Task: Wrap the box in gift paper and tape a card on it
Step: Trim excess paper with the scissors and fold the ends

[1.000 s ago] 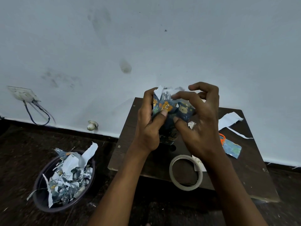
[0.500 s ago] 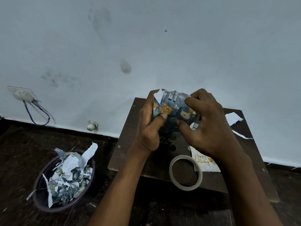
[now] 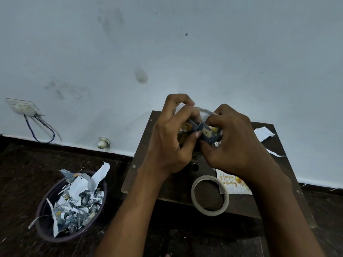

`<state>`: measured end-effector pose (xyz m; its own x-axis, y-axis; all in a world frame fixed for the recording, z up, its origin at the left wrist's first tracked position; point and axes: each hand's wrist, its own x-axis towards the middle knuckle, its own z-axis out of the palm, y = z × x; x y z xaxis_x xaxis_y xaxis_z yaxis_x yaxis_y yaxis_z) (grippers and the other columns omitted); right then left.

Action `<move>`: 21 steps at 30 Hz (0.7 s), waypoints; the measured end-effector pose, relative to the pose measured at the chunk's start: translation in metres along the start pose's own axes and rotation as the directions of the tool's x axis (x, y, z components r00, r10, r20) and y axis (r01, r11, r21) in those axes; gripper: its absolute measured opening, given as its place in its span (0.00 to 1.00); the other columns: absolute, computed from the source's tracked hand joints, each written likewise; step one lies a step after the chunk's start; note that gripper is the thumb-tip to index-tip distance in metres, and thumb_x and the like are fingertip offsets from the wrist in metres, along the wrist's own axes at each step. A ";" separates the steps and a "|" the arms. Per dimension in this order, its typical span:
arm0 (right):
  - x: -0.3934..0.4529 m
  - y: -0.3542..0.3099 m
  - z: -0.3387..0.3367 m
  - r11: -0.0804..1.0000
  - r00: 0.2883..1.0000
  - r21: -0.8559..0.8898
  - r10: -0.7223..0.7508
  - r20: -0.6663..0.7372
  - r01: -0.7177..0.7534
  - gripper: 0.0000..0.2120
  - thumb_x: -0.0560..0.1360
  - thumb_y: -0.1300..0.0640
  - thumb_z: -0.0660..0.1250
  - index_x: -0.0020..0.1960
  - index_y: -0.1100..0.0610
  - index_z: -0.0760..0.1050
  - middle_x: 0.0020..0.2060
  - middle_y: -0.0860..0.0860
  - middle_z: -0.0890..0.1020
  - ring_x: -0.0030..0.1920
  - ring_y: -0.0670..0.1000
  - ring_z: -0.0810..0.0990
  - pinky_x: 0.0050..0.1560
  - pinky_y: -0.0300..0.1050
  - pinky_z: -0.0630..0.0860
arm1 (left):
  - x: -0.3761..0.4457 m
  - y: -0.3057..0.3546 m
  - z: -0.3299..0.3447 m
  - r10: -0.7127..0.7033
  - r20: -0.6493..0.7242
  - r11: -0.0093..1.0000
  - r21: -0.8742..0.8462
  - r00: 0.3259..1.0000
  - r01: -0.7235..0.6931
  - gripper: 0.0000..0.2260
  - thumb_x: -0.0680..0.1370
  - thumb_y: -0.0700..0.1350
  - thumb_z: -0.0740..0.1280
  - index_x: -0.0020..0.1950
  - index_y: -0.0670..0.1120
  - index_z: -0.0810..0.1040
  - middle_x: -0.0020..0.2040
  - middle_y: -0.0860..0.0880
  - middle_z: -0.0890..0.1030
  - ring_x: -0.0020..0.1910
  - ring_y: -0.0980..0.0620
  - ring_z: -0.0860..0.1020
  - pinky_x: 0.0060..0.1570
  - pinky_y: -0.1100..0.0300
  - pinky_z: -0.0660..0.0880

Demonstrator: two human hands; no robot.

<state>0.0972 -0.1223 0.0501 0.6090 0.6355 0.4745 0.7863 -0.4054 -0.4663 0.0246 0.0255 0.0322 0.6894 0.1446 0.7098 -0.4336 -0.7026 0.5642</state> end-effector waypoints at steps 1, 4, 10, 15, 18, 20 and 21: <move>0.000 0.000 -0.002 1.000 1.000 -0.005 0.000 0.016 0.000 0.08 0.65 0.51 0.71 0.36 0.55 0.77 0.37 0.50 0.71 0.33 0.45 0.71 0.32 0.34 0.63 | 0.000 -0.001 -0.001 -0.003 -0.006 1.000 0.003 1.000 0.003 0.09 0.69 0.34 0.71 0.48 0.38 0.78 0.57 0.43 0.73 0.50 0.48 0.77 0.45 0.52 0.76; 0.000 0.000 -0.007 0.999 1.000 -0.047 -0.006 0.026 0.007 0.09 0.64 0.50 0.71 0.36 0.56 0.79 0.36 0.52 0.73 0.33 0.49 0.72 0.31 0.41 0.67 | 0.001 -0.001 -0.001 -0.006 -0.021 1.000 0.019 1.000 0.006 0.09 0.69 0.35 0.72 0.46 0.38 0.77 0.51 0.45 0.74 0.48 0.47 0.76 0.43 0.51 0.75; 0.001 -0.003 -0.008 0.974 0.995 -0.223 0.022 -0.094 -0.043 0.13 0.60 0.51 0.69 0.27 0.61 0.76 0.24 0.56 0.71 0.25 0.55 0.69 0.27 0.43 0.64 | 0.002 0.000 0.001 0.007 -0.018 0.998 0.058 1.000 -0.006 0.11 0.66 0.30 0.73 0.46 0.38 0.77 0.49 0.46 0.75 0.47 0.50 0.76 0.42 0.56 0.74; 0.001 -0.002 -0.006 0.975 0.997 -0.222 -0.006 -0.080 -0.012 0.14 0.59 0.51 0.68 0.26 0.62 0.75 0.22 0.56 0.70 0.23 0.55 0.69 0.26 0.43 0.64 | 0.002 0.001 -0.002 0.020 0.037 0.996 0.083 0.999 -0.023 0.13 0.70 0.39 0.73 0.54 0.39 0.80 0.53 0.45 0.76 0.50 0.49 0.77 0.45 0.55 0.77; 0.001 0.002 -0.006 0.978 0.998 -0.209 -0.016 -0.059 0.003 0.14 0.60 0.50 0.68 0.27 0.62 0.75 0.24 0.56 0.71 0.25 0.56 0.70 0.26 0.46 0.67 | 0.003 0.003 -0.003 0.022 0.039 0.994 0.104 0.999 -0.026 0.13 0.71 0.43 0.73 0.54 0.41 0.81 0.55 0.46 0.75 0.47 0.49 0.77 0.44 0.52 0.77; 0.001 0.004 -0.007 0.982 0.998 -0.187 -0.028 -0.053 0.018 0.14 0.60 0.50 0.68 0.27 0.62 0.75 0.26 0.56 0.72 0.26 0.56 0.70 0.27 0.50 0.71 | 0.003 0.003 -0.003 0.025 0.030 0.993 0.118 0.999 -0.028 0.10 0.71 0.42 0.73 0.51 0.42 0.80 0.54 0.46 0.75 0.44 0.49 0.76 0.41 0.51 0.76; 0.001 0.004 -0.007 0.986 0.998 -0.163 -0.037 -0.057 0.027 0.12 0.60 0.51 0.69 0.28 0.61 0.76 0.27 0.56 0.73 0.26 0.54 0.71 0.27 0.51 0.71 | 0.004 0.002 -0.002 0.022 0.019 0.992 0.120 1.000 -0.024 0.09 0.71 0.41 0.73 0.49 0.41 0.79 0.53 0.47 0.75 0.43 0.49 0.76 0.40 0.50 0.75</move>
<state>0.1019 -0.1282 0.0535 0.5845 0.6113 0.5336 0.8090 -0.4893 -0.3256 0.0252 0.0260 0.0368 0.6904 0.1162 0.7140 -0.3770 -0.7846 0.4922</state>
